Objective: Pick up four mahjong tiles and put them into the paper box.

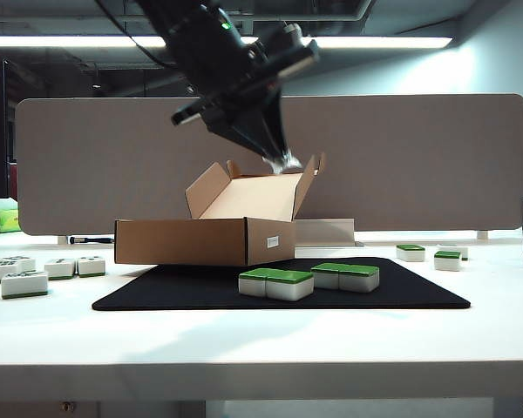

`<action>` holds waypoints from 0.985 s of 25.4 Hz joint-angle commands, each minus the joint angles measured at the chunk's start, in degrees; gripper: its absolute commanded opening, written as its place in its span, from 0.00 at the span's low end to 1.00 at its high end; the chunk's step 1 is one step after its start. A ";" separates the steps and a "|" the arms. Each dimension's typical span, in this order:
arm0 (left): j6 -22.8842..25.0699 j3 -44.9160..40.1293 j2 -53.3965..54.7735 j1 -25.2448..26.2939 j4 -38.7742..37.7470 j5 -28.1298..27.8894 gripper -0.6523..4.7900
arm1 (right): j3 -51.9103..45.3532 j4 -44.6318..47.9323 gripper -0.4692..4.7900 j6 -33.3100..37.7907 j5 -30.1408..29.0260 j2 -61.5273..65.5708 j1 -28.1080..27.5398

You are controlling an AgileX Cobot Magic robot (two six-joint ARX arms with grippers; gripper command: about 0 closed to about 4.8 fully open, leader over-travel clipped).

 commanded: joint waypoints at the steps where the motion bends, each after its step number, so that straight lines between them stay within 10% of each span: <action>1: 0.20 5.44 3.78 -0.11 -7.48 -0.42 0.11 | 0.17 0.17 0.09 -0.15 0.11 -0.70 0.02; 17: 1.62 24.59 19.45 -0.11 -32.02 -3.82 0.12 | 0.17 0.20 0.09 -0.15 0.11 -0.70 0.02; 21: 1.14 24.59 19.45 -0.11 -31.45 -3.89 0.59 | 0.15 0.20 0.09 -0.15 0.11 -0.70 0.02; 25: 1.09 24.57 19.56 -0.11 -30.71 -4.24 0.70 | 0.15 0.20 0.09 -0.15 0.09 -0.70 0.02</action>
